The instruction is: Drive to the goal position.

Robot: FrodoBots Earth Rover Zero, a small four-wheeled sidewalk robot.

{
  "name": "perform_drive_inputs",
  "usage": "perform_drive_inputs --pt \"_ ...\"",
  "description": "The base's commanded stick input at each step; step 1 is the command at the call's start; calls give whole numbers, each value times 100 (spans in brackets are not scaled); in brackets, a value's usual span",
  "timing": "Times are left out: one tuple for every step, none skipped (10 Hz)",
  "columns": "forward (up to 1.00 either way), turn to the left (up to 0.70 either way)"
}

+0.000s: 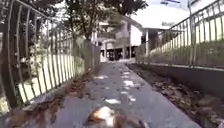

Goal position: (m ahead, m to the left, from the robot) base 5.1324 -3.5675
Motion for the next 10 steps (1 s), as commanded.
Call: perform_drive_inputs --pt "70 0" --pt "70 0" --pt "70 0" --pt "70 0" --pt "70 0" --pt "70 0" --pt "70 0" --pt "70 0" --pt "70 0" --pt "70 0"
